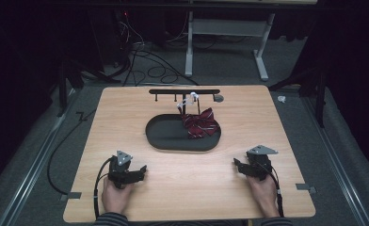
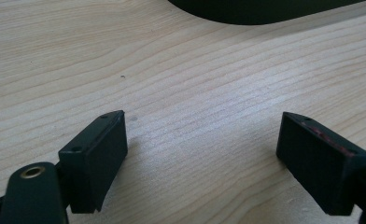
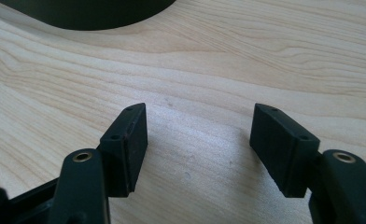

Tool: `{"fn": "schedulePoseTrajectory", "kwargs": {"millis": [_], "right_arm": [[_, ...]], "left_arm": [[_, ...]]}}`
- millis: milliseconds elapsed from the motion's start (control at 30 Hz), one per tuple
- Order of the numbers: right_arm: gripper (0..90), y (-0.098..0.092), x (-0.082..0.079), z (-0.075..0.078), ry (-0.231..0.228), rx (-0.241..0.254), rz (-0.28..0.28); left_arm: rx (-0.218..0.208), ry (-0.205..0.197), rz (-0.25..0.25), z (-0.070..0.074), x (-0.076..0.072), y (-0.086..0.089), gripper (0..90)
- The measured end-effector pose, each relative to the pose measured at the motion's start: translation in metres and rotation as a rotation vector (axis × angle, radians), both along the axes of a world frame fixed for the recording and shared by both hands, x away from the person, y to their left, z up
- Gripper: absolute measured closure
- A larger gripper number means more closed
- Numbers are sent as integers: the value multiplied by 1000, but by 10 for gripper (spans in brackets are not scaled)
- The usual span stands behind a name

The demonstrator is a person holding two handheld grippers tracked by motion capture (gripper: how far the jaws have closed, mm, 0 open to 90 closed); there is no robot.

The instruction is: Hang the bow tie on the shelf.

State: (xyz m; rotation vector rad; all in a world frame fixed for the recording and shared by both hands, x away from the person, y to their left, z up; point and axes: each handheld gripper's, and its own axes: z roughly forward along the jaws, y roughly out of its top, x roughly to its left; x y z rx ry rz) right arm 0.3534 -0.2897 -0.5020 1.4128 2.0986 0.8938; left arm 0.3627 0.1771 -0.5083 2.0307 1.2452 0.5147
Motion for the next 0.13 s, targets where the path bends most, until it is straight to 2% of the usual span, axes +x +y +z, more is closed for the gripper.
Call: {"fn": "schedulePoseTrajectory", "kwargs": {"millis": [133], "right_arm": [[376,0,0,0,0,0,3]], "left_arm": [[0,0,0,0,0,0,167]]}}
